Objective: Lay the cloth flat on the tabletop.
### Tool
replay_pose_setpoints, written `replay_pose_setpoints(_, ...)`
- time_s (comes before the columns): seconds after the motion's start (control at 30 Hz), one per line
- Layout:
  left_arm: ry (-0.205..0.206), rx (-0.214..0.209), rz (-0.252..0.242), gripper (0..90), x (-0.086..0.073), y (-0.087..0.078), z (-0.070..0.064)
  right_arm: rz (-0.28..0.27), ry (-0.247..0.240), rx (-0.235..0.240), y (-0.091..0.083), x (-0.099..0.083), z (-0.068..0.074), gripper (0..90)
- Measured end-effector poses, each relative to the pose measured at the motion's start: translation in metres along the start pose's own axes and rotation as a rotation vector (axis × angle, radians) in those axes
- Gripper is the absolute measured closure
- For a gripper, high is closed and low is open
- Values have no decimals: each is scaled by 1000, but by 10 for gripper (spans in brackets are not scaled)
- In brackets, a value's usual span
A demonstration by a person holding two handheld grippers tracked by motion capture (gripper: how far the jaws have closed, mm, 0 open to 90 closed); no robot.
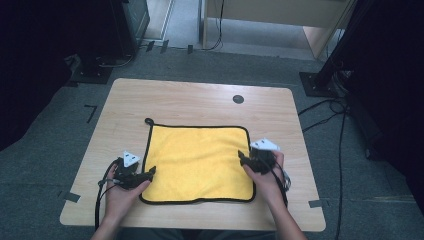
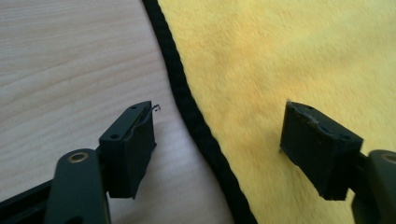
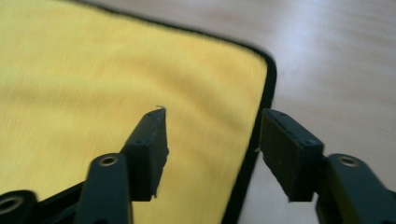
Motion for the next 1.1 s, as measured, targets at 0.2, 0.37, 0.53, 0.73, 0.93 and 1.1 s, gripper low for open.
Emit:
replay_pose_setpoints(0.2,55,-6,32,210,-16,-14,-5,59,29,12,-41,-57,19,308)
replay_pose_setpoints(0.37,63,-7,24,207,-20,-16,-4,92,52,23,-50,-81,21,274)
replay_pose_setpoints(0.53,59,-6,17,210,-25,-21,-3,93,62,17,-63,-95,16,270)
replay_pose_setpoints(0.73,60,-16,19,208,-25,-22,-1,115,56,19,-67,-96,14,228)
replay_pose_setpoints(0.93,62,-17,33,197,-28,-26,1,53,80,14,-69,-78,5,188)
replay_pose_setpoints(1.1,71,-13,44,179,-26,-25,1,29,107,-34,-28,-27,-24,215)
Point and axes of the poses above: each handheld gripper's, and its own axes: y roughly forward along the jaws, x roughly out of its top, z roughly to its left, the point moved 3 cm from there along y, roughly forward along the jaws, and after that the axes turned 12 degrees about -y, right-handed, at the moved point
